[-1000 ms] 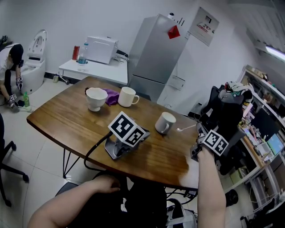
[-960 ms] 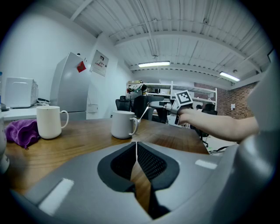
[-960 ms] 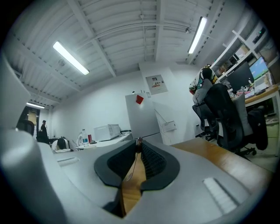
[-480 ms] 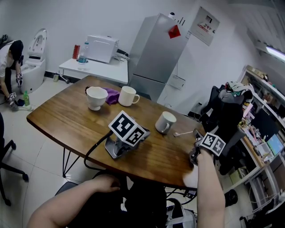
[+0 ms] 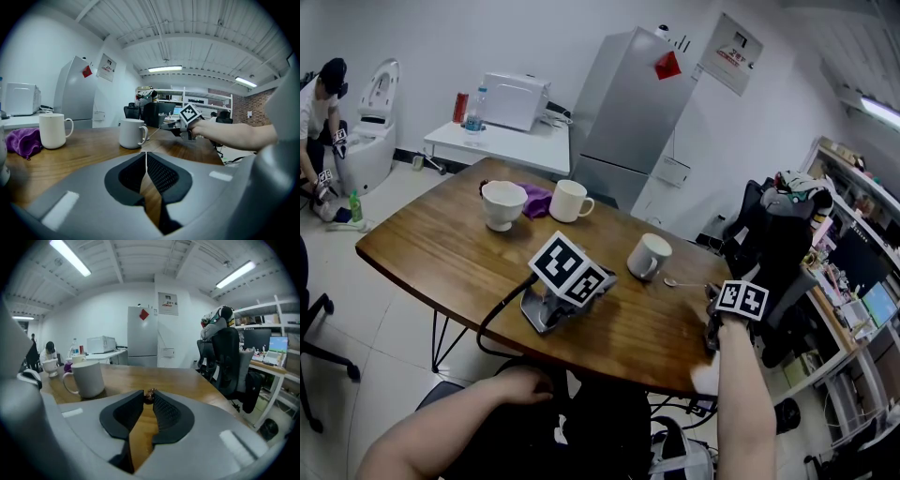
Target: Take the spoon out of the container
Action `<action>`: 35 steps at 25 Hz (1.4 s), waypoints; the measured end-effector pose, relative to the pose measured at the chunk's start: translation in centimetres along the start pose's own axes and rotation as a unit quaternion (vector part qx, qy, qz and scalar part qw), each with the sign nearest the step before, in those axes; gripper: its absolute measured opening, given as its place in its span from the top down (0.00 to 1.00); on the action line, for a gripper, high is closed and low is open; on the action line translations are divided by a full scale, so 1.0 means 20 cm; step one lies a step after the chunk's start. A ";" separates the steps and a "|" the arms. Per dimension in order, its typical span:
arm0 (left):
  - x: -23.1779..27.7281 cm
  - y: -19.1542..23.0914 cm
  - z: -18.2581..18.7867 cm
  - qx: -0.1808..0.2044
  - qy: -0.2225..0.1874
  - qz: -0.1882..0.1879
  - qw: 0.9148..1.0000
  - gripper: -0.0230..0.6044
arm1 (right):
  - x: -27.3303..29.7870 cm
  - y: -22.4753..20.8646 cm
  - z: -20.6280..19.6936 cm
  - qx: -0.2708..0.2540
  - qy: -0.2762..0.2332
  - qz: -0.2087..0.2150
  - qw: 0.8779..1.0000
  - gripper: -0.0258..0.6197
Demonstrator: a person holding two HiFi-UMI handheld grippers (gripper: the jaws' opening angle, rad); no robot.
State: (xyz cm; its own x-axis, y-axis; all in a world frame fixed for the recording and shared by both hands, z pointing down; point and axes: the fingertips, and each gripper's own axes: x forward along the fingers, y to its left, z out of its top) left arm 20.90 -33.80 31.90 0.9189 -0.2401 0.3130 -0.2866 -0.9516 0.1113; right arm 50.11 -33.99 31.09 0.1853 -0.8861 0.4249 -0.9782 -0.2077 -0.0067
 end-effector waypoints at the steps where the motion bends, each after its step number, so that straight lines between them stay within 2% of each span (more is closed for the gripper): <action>1: 0.00 0.00 0.00 0.000 0.000 0.000 1.000 0.94 | 0.00 0.00 -0.01 -0.012 0.008 -0.002 1.000 0.86; 8: 0.00 0.00 0.00 0.000 -0.001 0.000 1.000 0.94 | 0.04 0.02 -0.10 -0.055 0.052 0.005 0.997 0.85; 16: 0.00 0.00 0.00 0.000 0.000 0.000 1.000 0.94 | 0.05 0.01 -0.12 -0.070 0.061 -0.006 0.996 0.81; 25: 0.01 0.00 0.00 -0.001 0.000 0.000 1.000 0.94 | 0.03 0.04 -0.09 -0.071 0.037 0.007 0.997 0.81; 29: 0.00 0.00 0.00 0.000 0.000 -0.001 1.000 0.94 | -0.01 0.08 -0.06 -0.074 0.013 0.011 0.997 0.85; 32: 0.00 0.00 0.00 0.000 0.000 0.000 1.000 0.94 | -0.06 0.12 -0.03 -0.057 -0.018 0.025 0.998 0.90; 35: 0.00 0.00 0.00 0.000 0.000 0.000 1.000 0.94 | -0.11 0.19 0.00 -0.022 -0.053 0.059 0.997 0.93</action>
State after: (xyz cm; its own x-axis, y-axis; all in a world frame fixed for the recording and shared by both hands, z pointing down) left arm 20.85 -33.81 31.92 0.9191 -0.2394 0.3129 -0.2861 -0.9516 0.1124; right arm 46.00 -32.83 30.23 0.0759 -0.9424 0.3257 -0.9964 -0.0839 -0.0105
